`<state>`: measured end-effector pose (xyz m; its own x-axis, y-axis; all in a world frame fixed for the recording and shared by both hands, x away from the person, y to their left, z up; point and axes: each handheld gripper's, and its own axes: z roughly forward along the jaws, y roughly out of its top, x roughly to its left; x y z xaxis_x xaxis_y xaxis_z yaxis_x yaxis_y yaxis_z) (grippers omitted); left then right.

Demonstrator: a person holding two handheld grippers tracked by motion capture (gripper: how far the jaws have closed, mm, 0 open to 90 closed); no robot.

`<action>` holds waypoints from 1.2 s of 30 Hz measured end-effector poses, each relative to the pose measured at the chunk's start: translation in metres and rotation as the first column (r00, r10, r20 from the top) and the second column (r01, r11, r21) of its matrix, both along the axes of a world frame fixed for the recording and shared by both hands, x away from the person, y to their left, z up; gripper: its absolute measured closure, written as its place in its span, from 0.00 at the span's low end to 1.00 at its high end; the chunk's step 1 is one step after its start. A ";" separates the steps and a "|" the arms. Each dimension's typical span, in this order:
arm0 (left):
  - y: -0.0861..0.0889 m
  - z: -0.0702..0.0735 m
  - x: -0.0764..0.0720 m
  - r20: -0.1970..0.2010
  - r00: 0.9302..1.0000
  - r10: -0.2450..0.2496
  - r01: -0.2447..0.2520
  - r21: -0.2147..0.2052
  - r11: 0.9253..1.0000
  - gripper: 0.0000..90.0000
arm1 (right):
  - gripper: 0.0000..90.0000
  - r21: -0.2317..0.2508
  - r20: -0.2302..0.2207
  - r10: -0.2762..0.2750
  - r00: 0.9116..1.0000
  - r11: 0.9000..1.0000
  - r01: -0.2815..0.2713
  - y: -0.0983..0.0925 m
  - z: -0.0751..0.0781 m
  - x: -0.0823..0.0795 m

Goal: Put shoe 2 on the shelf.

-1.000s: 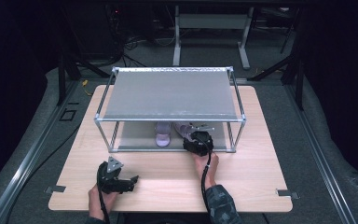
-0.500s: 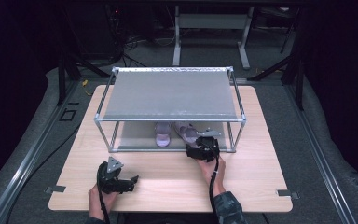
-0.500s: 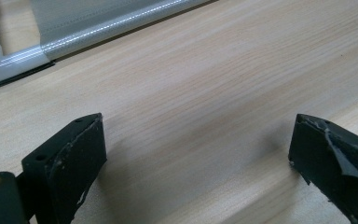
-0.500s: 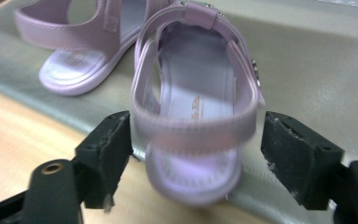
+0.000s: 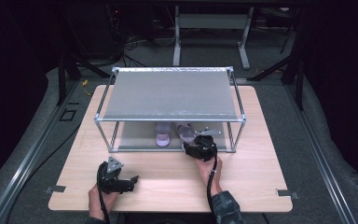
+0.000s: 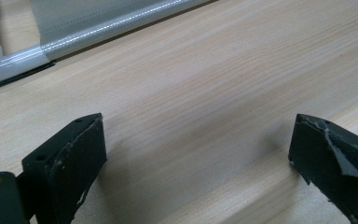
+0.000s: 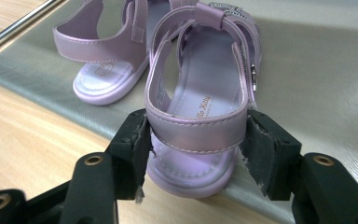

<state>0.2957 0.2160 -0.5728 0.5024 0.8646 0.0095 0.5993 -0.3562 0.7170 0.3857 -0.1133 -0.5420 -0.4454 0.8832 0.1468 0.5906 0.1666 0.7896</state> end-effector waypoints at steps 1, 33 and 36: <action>0.000 0.000 0.000 0.000 1.000 0.000 0.000 0.001 1.000 0.04 | 0.50 -0.009 0.004 -0.005 1.000 1.000 0.005 0.002 0.000 0.001; 0.000 0.000 0.000 -0.002 1.000 -0.007 0.007 -0.001 1.000 0.04 | 0.58 0.026 -0.031 0.031 0.999 0.999 -0.030 0.018 0.003 0.009; 0.000 0.000 0.000 0.000 1.000 -0.008 0.008 0.001 1.000 0.04 | 0.58 0.037 -0.032 0.032 0.999 0.999 -0.031 0.019 0.000 0.014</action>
<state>0.2953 0.2157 -0.5725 0.5090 0.8607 0.0106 0.5967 -0.3617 0.7163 0.3999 -0.0945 -0.5421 -0.4671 0.8628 0.1935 0.6114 0.1571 0.7756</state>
